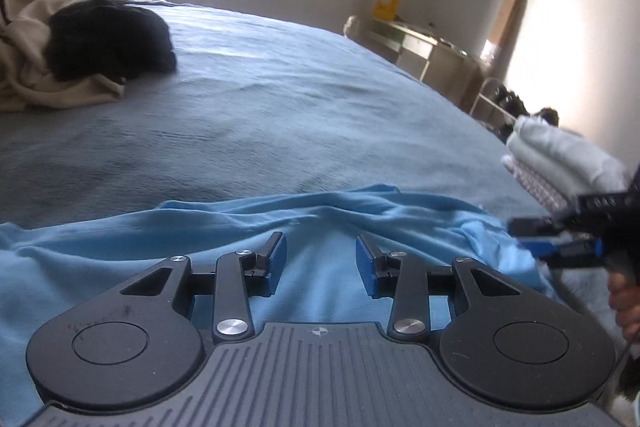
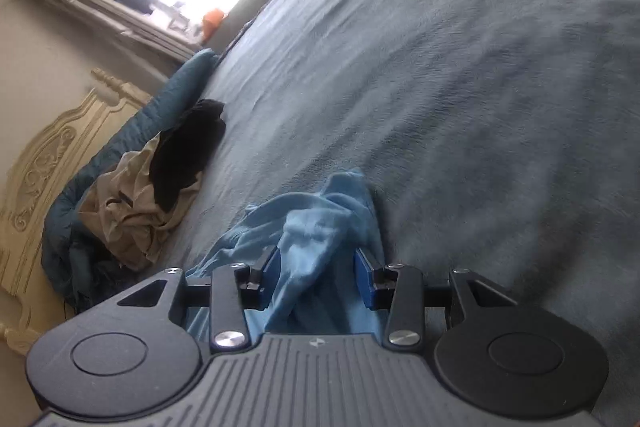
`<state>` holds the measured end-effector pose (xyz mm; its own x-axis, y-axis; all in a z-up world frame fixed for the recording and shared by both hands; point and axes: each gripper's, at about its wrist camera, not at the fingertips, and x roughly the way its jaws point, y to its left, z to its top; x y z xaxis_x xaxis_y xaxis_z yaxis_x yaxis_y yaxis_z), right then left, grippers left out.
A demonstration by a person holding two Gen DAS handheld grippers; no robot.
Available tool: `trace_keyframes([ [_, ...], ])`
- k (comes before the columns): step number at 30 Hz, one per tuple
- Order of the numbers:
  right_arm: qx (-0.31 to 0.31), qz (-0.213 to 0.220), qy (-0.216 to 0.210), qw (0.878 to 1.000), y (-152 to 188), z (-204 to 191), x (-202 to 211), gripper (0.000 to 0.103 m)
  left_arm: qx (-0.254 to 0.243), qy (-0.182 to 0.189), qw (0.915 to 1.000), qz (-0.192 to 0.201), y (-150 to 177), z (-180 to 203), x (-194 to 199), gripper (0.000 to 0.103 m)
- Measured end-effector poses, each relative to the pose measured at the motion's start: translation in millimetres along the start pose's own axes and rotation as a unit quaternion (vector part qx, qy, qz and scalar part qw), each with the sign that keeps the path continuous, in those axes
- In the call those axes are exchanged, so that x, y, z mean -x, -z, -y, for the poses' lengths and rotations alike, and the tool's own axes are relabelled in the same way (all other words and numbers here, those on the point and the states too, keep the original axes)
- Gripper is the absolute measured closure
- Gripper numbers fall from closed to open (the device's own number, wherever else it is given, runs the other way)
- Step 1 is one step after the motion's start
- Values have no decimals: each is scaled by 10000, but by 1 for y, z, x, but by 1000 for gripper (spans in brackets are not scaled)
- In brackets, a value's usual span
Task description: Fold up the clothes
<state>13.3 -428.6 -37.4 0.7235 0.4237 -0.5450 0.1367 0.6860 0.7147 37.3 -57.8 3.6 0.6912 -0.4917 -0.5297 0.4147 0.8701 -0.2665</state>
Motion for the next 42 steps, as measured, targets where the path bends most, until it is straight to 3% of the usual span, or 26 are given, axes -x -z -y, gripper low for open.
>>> trace_keyframes([
  [2, 438, 131, 98, 9989, -2, -8, -2, 85, -96, -23, 9999, -45, 1, 3, -7, 65],
  [4, 1035, 412, 322, 9933, -4, -24, 4, 96, -87, -91, 9999, -58, 3, 0, -10, 65],
  [9, 2225, 842, 766, 9683, -19, -54, 11, 98, 43, -193, 9998, -83, 7, -7, -16, 65],
  [14, 2911, 680, 1180, 9469, -27, -55, -19, 99, -16, -227, 9997, -37, 11, -6, -16, 65],
  [18, 2296, 429, 1223, 9646, -36, -25, -38, 94, -48, -216, 9997, -51, 12, -6, -16, 65],
  [20, 1714, 442, 1046, 9786, -40, -9, -33, 85, -68, -210, 9997, -62, 12, -6, -16, 65],
  [21, 1453, 525, 979, 9831, -42, -3, -24, 72, -85, -214, 9997, -72, 12, -6, -16, 65],
  [22, 1255, 678, 1009, 9846, -43, 1, -11, 65, -94, -223, 9997, -80, 11, -5, -16, 65],
  [25, 1006, 1176, 1329, 9790, -37, 5, 39, 63, -129, -272, 9995, -89, 10, -3, -16, 65],
  [27, 896, 1330, 1221, 9795, -26, 5, 77, 63, -140, -320, 9994, -78, 8, -1, -14, 65],
  [31, 955, 1231, 652, 9856, 23, -3, 139, 63, -21, -393, 9992, 51, 3, 0, 0, 65],
  [34, 1121, 1015, 511, 9872, 70, -7, 156, 62, 63, -354, 9993, 60, 3, 4, 17, 65],
  [39, 1497, 790, 561, 9840, 122, -12, 148, 62, 88, -248, 9996, -109, 21, 16, 48, 65],
  [42, 1754, 887, 644, 9784, 128, -17, 139, 62, 166, -217, 9992, -282, 38, 21, 62, 65],
])
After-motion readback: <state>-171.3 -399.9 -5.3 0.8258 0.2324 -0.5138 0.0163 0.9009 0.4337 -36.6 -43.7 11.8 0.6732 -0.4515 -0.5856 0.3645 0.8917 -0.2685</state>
